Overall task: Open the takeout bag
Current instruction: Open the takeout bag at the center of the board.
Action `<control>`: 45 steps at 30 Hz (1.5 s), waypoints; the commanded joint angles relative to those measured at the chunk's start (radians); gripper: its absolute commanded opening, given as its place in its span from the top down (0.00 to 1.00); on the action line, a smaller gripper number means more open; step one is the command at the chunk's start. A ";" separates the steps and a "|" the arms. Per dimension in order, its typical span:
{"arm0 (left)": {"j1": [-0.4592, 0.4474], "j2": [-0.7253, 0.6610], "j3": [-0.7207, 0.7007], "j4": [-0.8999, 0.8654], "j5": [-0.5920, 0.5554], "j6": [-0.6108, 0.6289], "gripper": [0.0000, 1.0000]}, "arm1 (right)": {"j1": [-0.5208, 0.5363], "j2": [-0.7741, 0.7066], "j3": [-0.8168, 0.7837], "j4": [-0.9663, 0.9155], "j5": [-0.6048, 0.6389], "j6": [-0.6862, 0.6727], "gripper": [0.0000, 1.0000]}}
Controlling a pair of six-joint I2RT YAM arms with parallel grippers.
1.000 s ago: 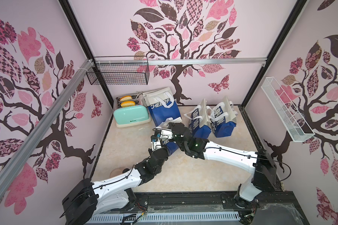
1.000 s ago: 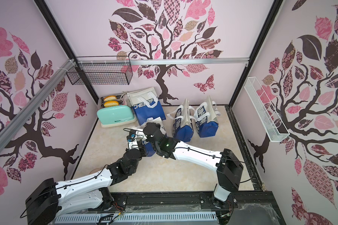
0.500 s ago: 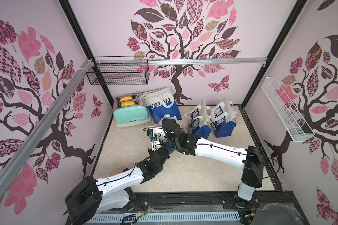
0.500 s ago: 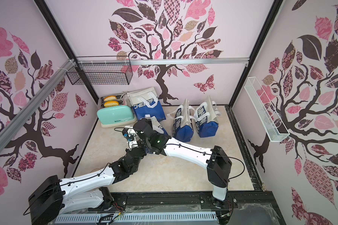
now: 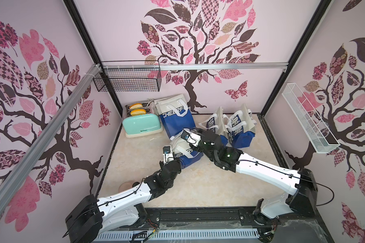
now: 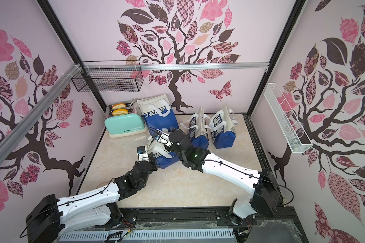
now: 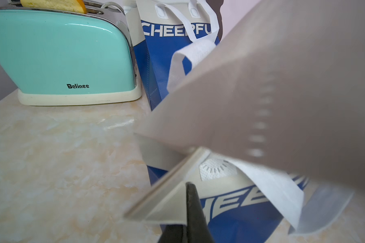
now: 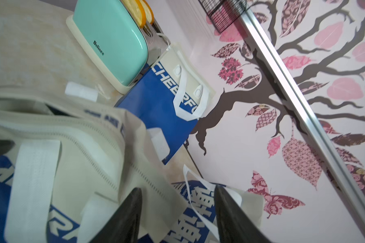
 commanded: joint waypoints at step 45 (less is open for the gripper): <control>0.002 0.042 0.018 -0.086 0.022 0.051 1.00 | 0.003 -0.044 -0.134 0.150 -0.206 0.090 0.36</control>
